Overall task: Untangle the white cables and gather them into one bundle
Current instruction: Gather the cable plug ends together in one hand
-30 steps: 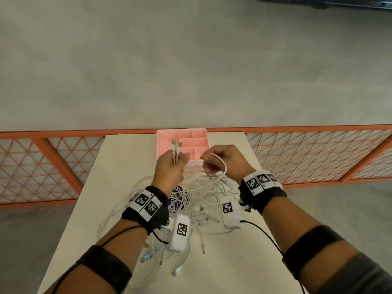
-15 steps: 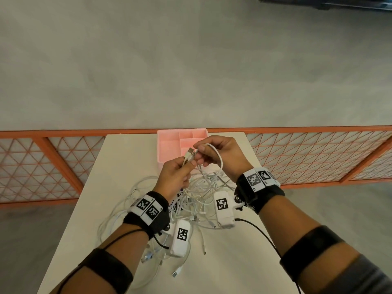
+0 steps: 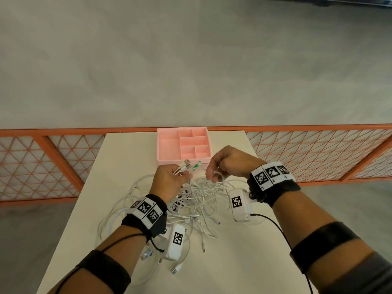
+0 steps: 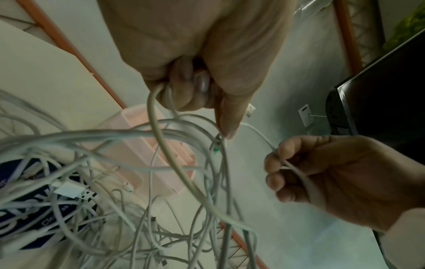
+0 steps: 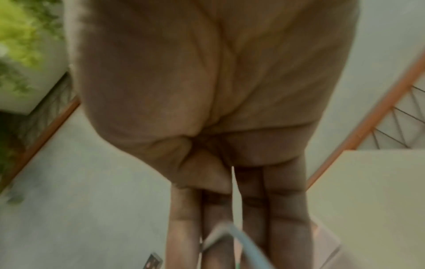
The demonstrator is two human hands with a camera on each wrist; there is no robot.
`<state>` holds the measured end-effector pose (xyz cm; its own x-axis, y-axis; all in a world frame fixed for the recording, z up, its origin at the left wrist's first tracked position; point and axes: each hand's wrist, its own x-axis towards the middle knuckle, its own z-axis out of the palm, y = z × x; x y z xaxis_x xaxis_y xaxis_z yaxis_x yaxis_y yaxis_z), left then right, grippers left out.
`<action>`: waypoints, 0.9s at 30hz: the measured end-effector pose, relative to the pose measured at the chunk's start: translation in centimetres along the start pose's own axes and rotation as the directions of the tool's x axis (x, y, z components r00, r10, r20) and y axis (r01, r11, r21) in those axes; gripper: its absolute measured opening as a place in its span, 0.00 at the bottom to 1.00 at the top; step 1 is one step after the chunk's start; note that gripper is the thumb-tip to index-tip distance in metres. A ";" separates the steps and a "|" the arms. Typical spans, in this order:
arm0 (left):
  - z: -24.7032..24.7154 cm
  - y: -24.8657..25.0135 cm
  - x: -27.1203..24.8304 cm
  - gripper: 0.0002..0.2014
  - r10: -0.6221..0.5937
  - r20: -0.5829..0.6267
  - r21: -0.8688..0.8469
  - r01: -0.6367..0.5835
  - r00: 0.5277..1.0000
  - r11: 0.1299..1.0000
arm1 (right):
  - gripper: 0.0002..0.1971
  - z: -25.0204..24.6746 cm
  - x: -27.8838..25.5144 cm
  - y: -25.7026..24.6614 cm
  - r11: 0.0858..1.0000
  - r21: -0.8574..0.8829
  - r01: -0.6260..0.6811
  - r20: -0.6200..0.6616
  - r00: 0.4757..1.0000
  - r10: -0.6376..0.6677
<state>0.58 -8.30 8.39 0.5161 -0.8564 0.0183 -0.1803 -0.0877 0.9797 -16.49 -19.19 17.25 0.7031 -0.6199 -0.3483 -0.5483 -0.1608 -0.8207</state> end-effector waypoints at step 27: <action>0.2 -3.1 -0.4 0.10 -0.133 -0.110 -0.040 0.130 0.985 0.991 | 0.12 0.0 -0.6 -6.1 0.799 0.398 0.452 -0.476 0.846 -0.241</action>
<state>0.76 -7.79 5.26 0.6246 -0.7757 -0.0907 -0.0778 -0.1773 0.9811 -13.55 -17.86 22.49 0.5112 -0.8512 0.1191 0.0598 -0.1030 -0.9929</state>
